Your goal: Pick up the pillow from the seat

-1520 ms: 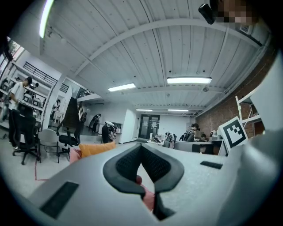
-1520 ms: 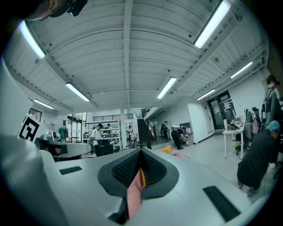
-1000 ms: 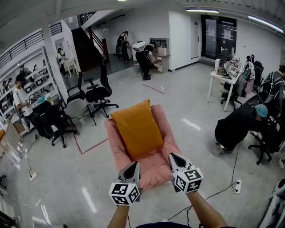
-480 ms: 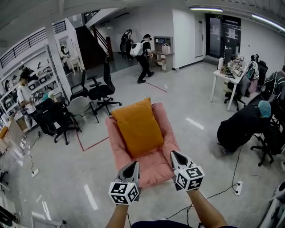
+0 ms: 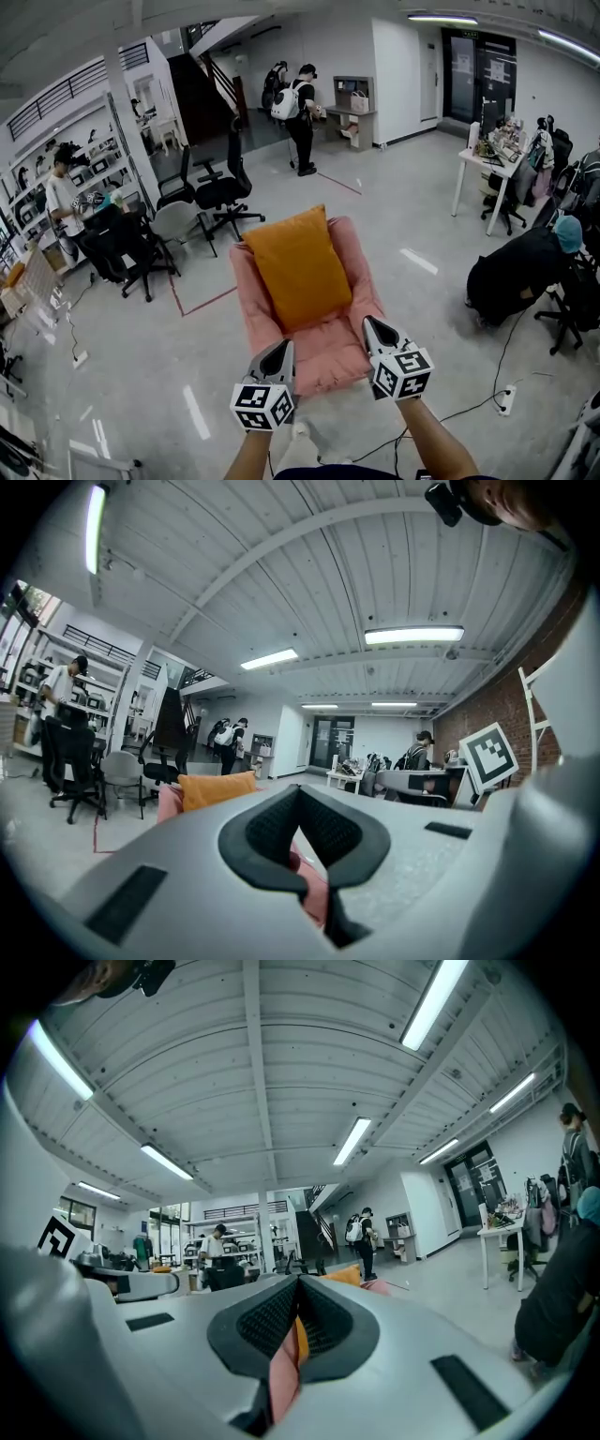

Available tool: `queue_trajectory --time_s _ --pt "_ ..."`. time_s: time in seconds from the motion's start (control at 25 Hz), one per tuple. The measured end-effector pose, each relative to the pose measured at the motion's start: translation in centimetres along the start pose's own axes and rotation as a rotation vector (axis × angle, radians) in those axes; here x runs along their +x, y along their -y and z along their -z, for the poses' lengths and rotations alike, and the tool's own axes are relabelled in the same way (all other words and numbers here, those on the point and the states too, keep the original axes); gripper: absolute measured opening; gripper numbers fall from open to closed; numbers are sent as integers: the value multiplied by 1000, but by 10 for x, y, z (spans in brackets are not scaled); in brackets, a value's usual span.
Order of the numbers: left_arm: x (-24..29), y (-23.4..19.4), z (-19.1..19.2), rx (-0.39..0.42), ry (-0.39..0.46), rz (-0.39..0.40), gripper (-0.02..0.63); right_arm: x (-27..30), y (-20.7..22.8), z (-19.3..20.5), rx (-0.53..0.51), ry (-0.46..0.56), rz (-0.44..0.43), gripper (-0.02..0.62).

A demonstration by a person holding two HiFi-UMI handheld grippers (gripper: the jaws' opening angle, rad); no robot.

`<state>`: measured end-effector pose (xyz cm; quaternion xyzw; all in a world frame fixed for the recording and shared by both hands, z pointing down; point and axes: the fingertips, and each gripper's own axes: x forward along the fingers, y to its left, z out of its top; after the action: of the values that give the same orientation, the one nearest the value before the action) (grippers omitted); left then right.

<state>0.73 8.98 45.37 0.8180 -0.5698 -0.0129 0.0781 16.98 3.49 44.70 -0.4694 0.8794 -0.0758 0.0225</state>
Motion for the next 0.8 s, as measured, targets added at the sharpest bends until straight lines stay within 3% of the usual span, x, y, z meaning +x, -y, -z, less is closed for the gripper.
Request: queue_trajectory --time_s 0.8 --pt "37 -37 -12 -58 28 -14 3 50 4 -1 -21 -14 -28 18"
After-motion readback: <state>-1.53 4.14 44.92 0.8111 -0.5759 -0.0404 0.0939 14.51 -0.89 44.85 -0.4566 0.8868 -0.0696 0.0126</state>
